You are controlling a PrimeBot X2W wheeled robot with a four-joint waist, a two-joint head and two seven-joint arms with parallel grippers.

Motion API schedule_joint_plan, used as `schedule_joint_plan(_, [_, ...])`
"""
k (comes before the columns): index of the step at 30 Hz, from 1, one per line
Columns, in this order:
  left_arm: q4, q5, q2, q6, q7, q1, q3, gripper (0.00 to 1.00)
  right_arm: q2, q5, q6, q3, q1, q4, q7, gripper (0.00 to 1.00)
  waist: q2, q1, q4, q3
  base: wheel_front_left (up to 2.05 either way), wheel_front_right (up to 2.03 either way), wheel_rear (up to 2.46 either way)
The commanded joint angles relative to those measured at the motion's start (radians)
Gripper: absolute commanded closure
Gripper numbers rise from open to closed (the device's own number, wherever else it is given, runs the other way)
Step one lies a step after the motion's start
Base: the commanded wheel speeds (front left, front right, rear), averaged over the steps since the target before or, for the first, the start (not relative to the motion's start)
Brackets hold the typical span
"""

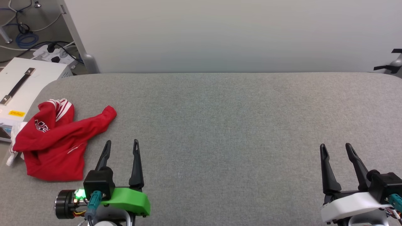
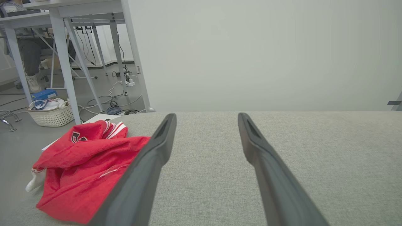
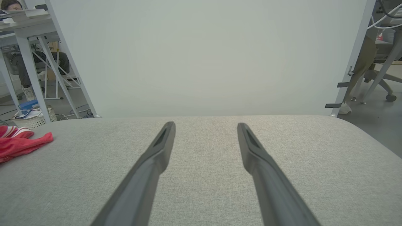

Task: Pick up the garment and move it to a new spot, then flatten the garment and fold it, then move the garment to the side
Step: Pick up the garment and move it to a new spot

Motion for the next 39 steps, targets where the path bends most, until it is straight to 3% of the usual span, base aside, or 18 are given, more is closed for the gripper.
schedule_joint_plan(1, [0.004,-0.007,-0.003,0.001,-0.009,0.013,-0.001,0.0,-0.001,0.006,-0.001,0.001,0.013,0.001,-0.012,0.0,0.0,0.0,0.001,0.0,0.0,0.0,0.0])
schedule_joint_plan(39, [0.055,-0.02,-0.005,0.009,-0.088,0.019,-0.028,0.0,-0.002,0.019,-0.001,0.009,0.05,0.013,-0.089,0.0,0.0,0.0,0.038,0.005,0.0,0.0,0.0])
